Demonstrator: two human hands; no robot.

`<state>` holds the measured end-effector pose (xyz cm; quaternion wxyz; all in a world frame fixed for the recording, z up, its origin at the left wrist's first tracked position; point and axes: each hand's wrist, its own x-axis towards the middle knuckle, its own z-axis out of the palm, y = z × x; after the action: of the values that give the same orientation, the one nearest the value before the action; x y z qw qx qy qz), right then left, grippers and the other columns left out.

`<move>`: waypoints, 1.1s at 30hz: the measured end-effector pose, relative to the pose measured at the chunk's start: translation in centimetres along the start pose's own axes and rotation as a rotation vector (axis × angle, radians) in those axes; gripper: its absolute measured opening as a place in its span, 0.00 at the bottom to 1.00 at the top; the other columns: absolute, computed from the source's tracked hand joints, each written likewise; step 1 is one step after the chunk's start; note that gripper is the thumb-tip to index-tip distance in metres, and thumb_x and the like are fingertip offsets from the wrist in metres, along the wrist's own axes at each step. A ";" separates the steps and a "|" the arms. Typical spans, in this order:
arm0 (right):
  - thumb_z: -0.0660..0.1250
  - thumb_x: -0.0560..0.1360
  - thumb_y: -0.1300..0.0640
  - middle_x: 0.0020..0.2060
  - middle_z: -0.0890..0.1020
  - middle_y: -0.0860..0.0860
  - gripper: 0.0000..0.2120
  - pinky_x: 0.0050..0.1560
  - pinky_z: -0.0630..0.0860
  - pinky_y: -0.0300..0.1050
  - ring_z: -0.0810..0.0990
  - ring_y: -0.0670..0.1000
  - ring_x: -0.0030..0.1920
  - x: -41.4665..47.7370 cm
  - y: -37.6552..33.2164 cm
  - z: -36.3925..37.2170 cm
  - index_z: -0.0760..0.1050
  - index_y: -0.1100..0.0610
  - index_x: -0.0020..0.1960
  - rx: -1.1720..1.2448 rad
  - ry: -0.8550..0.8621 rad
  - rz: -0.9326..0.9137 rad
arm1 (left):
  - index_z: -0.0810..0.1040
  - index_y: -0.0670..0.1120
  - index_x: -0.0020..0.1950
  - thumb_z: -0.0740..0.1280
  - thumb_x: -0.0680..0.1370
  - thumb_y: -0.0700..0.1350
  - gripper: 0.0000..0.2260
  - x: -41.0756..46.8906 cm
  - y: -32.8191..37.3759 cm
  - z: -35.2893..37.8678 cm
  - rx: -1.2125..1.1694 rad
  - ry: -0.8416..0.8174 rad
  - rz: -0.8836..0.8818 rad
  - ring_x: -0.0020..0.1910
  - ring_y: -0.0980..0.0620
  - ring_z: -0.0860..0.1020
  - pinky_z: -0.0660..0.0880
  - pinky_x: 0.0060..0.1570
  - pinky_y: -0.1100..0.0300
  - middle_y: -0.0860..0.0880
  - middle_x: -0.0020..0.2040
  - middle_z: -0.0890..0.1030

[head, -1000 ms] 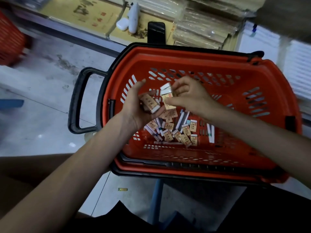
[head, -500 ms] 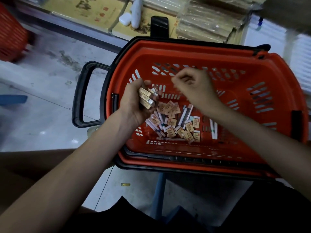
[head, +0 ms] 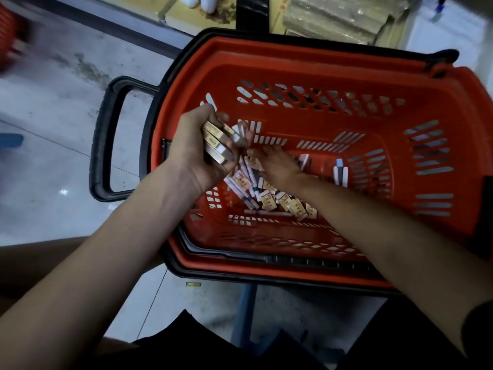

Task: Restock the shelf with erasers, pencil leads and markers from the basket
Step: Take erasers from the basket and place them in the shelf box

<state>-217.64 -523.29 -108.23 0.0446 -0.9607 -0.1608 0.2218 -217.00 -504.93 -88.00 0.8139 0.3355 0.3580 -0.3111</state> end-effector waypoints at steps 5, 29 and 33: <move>0.63 0.80 0.60 0.61 0.79 0.58 0.18 0.57 0.76 0.53 0.78 0.60 0.61 0.6 0.1 -0.6 0.71 0.60 0.70 -0.311 -0.021 -0.104 | 0.73 0.46 0.40 0.58 0.75 0.39 0.07 -0.2 0.0 0.2 0.024 -0.001 0.002 0.46 0.46 0.83 0.70 0.30 0.68 0.44 0.47 0.80; 0.65 0.79 0.66 0.54 0.82 0.56 0.21 0.45 0.80 0.47 0.84 0.56 0.51 0.4 1.1 -2.8 0.68 0.59 0.71 -0.566 -0.011 -0.492 | 0.75 0.44 0.45 0.66 0.76 0.41 0.01 -0.2 -0.6 -0.4 0.012 0.044 -0.052 0.59 0.50 0.73 0.80 0.36 0.63 0.39 0.39 0.83; 0.65 0.80 0.62 0.57 0.78 0.54 0.25 0.40 0.70 0.47 0.82 0.55 0.54 0.0 2.1 -2.6 0.66 0.51 0.74 -0.394 -0.047 -0.390 | 0.76 0.44 0.45 0.66 0.76 0.41 0.01 0.0 -0.7 -0.5 0.031 0.062 -0.061 0.58 0.51 0.73 0.78 0.38 0.64 0.39 0.39 0.83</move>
<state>-215.93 -525.34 -106.24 -0.1049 -0.8964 -0.3836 0.1960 -217.73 -504.99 -88.44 0.7874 0.3464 0.3884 -0.3305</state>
